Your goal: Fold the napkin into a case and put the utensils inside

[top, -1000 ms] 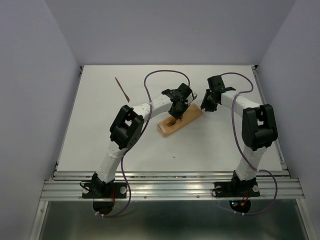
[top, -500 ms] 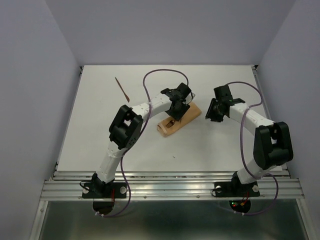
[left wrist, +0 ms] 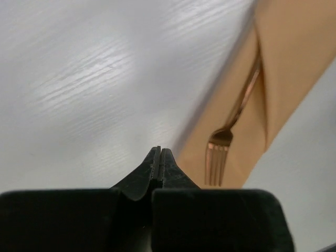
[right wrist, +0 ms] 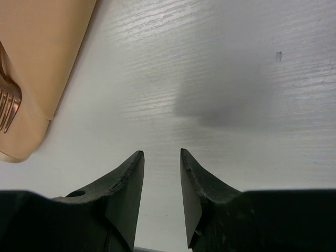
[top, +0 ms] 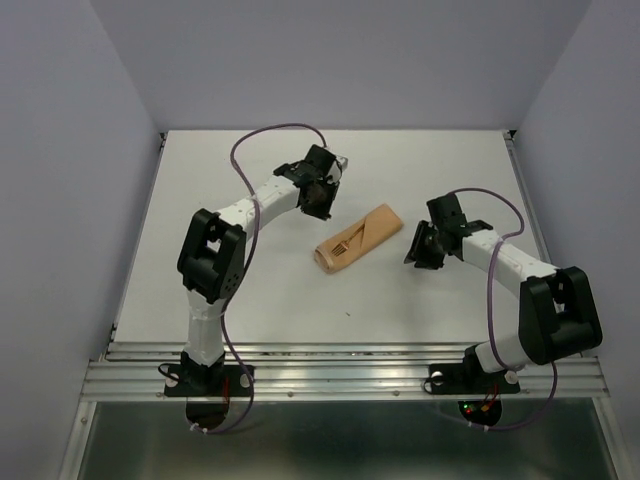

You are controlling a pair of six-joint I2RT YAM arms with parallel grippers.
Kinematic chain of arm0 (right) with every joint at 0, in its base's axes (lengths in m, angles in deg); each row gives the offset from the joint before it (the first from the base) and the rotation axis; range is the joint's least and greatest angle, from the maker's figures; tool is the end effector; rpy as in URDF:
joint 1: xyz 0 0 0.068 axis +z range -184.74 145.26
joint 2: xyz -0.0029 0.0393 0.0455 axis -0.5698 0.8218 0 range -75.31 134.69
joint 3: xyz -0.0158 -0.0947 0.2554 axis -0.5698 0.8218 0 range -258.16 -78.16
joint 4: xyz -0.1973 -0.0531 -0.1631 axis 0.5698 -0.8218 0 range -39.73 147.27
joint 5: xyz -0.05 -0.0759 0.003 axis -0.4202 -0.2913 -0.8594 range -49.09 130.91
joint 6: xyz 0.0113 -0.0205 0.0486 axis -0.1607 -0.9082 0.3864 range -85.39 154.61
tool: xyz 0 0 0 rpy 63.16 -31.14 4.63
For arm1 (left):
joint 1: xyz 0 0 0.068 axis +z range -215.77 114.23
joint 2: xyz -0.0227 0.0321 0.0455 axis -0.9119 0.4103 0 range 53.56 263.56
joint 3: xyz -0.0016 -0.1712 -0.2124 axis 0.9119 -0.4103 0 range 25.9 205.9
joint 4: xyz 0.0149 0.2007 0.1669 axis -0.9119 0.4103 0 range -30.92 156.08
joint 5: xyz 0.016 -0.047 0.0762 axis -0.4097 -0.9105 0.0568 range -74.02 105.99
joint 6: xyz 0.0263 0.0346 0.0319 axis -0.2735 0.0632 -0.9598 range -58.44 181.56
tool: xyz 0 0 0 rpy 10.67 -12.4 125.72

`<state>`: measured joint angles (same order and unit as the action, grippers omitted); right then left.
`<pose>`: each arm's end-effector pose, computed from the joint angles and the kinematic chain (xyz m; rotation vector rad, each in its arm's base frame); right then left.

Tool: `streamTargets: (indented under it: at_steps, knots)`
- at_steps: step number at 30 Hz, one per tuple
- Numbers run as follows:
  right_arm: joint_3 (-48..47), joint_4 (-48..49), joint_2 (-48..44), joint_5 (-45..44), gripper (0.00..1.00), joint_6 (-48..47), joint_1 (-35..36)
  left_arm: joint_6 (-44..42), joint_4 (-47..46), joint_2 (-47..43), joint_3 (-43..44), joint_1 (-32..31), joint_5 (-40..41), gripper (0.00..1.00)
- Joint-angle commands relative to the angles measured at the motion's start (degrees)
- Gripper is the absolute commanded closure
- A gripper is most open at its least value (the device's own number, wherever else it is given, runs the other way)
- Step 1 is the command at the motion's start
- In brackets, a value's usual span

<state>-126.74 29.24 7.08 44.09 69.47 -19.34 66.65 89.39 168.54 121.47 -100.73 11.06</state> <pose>0.2633 0.0746 0.1921 0.4374 2.6622 0.3552 0.3698 -0.2622 0.2445 0.6764 2.3844 -0.4113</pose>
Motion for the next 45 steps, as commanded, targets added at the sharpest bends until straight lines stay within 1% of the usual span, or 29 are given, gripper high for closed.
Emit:
streamTargets:
  at_steps: [1,4,7,11,13,17,19,23,24,25,28,33,39,43,45]
  knots:
    - [-0.2,2.1,-1.7,0.5,0.60,0.5,0.5,5.5,-4.4,-0.9,-4.6,3.0,-3.1,1.00]
    - [-1.0,1.6,-1.6,0.3,0.60,0.0,0.5,6.7,-6.0,0.4,-6.4,3.1,-2.5,1.00]
    - [-1.5,1.2,-1.5,0.0,0.60,-0.3,0.5,7.4,-6.7,1.6,-8.1,3.1,-4.5,1.00]
    - [-2.0,0.9,-1.5,-0.2,0.60,-0.3,0.5,8.7,-9.2,0.5,-12.6,2.4,-8.4,1.00]
    - [-2.8,0.7,-1.2,-0.5,0.60,-0.2,0.5,9.8,-10.0,-0.8,-14.9,1.7,-9.0,1.00]
    - [-5.6,-0.4,-0.4,-2.0,0.60,-0.1,1.8,12.6,-11.5,-2.7,-18.2,-1.6,-10.7,1.00]
    - [-6.7,-0.9,0.0,-2.8,0.60,-0.1,3.4,14.2,-12.0,-3.7,-19.3,-4.3,-11.1,1.00]
    - [-9.6,-2.0,1.0,-5.7,0.60,0.0,5.7,18.3,-14.7,-5.5,-22.2,-9.0,-15.6,1.00]
    - [-10.0,-2.1,1.3,-6.0,0.61,0.0,5.7,18.6,-15.1,-5.6,-22.7,-9.2,-16.1,1.00]
    - [-10.3,-2.3,1.5,-6.3,0.61,-0.1,6.6,19.0,-15.1,-5.9,-23.1,-9.2,-16.2,1.00]
    - [-11.6,-2.8,2.8,-7.5,0.61,-0.2,8.8,18.3,-13.8,-7.0,-24.0,-8.3,-13.2,1.00]
    - [-14.4,-2.8,5.9,-9.0,0.61,-0.3,11.7,17.2,-13.5,-9.2,-23.8,-4.8,-14.0,1.00]
    - [-19.1,-2.5,12.2,-10.8,0.65,0.6,14.9,18.6,-16.9,-11.1,-24.0,-2.7,-19.0,1.00]
    - [-21.0,-2.6,16.2,-12.2,0.66,1.8,16.2,21.5,-23.0,-12.0,-25.7,-2.5,-24.6,1.00]
    - [-21.3,-2.6,17.9,-12.8,0.67,2.4,16.2,23.6,-26.0,-12.4,-27.8,-2.6,-29.6,1.00]
